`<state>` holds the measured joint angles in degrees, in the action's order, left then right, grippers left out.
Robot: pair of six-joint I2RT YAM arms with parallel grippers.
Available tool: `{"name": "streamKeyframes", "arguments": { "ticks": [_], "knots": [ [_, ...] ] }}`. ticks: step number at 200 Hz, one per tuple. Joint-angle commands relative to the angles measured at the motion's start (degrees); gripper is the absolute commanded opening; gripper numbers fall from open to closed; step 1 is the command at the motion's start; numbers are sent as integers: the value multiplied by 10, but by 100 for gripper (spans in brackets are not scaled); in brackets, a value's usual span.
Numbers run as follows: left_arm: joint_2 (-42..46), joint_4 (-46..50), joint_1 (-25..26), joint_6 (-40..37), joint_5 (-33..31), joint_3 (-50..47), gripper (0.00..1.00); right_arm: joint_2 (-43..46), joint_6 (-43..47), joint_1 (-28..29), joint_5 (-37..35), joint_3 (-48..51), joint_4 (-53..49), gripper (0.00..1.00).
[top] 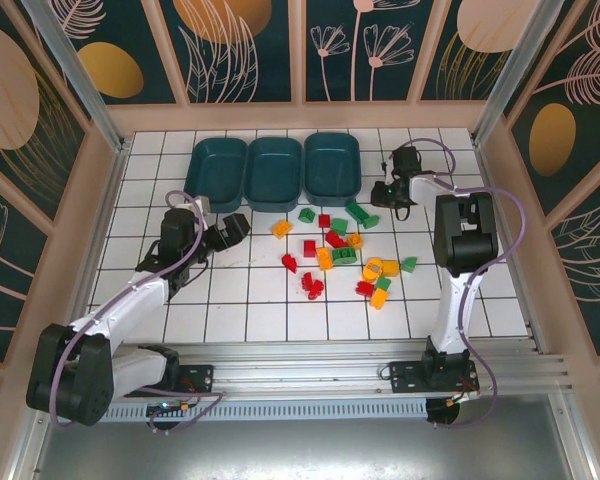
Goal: Sort the legos into containers by color
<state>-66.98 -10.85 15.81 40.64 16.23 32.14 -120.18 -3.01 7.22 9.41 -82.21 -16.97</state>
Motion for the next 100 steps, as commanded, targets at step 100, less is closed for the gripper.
{"name": "streamKeyframes", "arguments": {
  "ticks": [100],
  "knots": [
    [-41,-88,13,50,18,-10,98,134,-29,61,-96,34,53,3]
  ]
}}
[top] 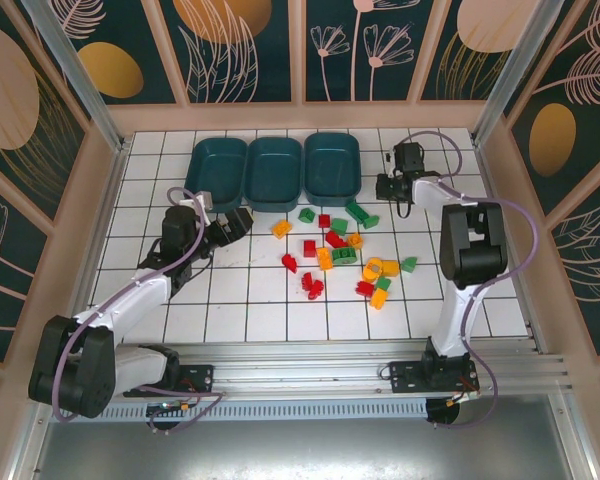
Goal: Sort the legos into containers by color
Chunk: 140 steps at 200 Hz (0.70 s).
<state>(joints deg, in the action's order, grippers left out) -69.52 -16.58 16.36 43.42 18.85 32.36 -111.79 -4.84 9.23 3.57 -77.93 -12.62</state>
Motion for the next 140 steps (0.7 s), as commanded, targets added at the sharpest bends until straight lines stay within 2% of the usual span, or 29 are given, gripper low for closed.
{"name": "streamKeyframes", "arguments": {
  "ticks": [1,19,70,78,92,99,117,140],
  "knots": [
    [-16,-32,8,23,-8,-13,99,51,-10,45,-37,-10,9,3],
    [-44,-59,25,45,-7,-26,99,37,-11,74,-22,-46,-2,4],
    [-134,-117,87,87,8,-17,98,-92,-9,119,-19,-215,-84,13],
    [-141,-122,89,89,9,-17,98,-103,-12,119,-16,-234,-91,17],
    [-145,-121,89,88,6,-15,99,-117,-12,121,-17,-265,-108,34],
    [-146,-116,89,85,5,-12,99,-123,-12,123,-21,-277,-116,39],
    [-145,-102,89,72,6,-2,98,-127,-11,125,-31,-298,-131,42],
    [-144,-97,90,68,7,7,99,-100,-15,128,-42,-279,-123,43]
  ]
}}
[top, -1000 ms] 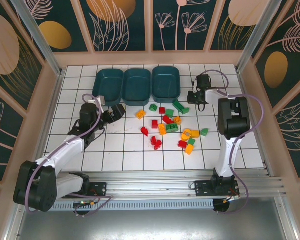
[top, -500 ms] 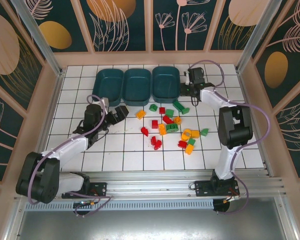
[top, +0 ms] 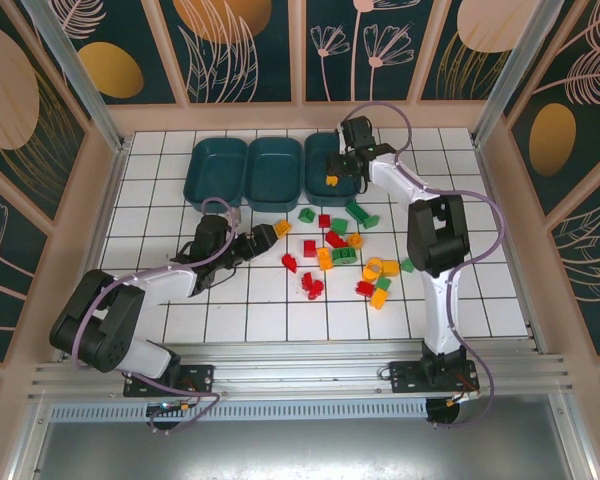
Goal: Sort the legos into containers by color
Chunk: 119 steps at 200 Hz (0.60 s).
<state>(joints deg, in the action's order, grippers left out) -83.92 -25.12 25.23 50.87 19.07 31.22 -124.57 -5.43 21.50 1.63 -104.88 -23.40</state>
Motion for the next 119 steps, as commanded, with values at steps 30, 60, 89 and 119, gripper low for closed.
{"name": "streamKeyframes", "arguments": {
  "ticks": [30,60,89,119],
  "knots": [
    [14,-8,1,-8,-12,16,98,135,-41,20,-57,133,46,43],
    [56,-8,1,2,-53,-15,98,260,-90,64,-90,334,97,47],
    [100,-2,1,9,-71,-49,99,353,-153,120,-122,481,84,64],
    [125,-4,1,10,-50,-74,98,405,-197,172,-142,547,46,83]
  ]
}}
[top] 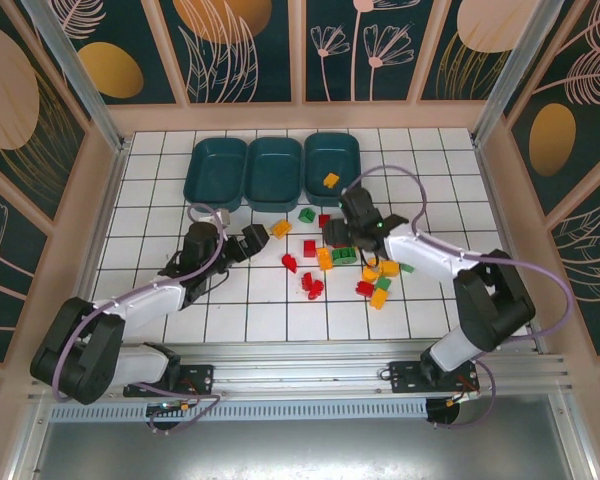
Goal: Sort the legos into containers by color
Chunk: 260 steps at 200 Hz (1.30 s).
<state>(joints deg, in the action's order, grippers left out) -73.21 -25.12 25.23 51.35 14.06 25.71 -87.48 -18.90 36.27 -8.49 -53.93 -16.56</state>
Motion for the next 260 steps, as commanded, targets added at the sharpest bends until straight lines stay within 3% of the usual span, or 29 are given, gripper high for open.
{"name": "streamKeyframes", "arguments": {
  "ticks": [1,49,117,213,235,260],
  "knots": [
    [18,-4,1,5,0,-19,99,35,-63,24,-39,39,-23,84],
    [34,-1,0,1,7,-32,99,20,-69,39,-33,52,-6,86],
    [47,10,1,-5,3,-35,99,-53,-38,18,-28,23,23,82],
    [46,23,1,-14,1,-30,99,-60,-42,-2,39,56,81,66],
    [42,25,1,-16,-1,-25,98,-56,-44,-2,33,60,82,57],
    [38,28,1,-18,-1,-19,99,-33,-44,-2,12,70,82,54]
  ]
}}
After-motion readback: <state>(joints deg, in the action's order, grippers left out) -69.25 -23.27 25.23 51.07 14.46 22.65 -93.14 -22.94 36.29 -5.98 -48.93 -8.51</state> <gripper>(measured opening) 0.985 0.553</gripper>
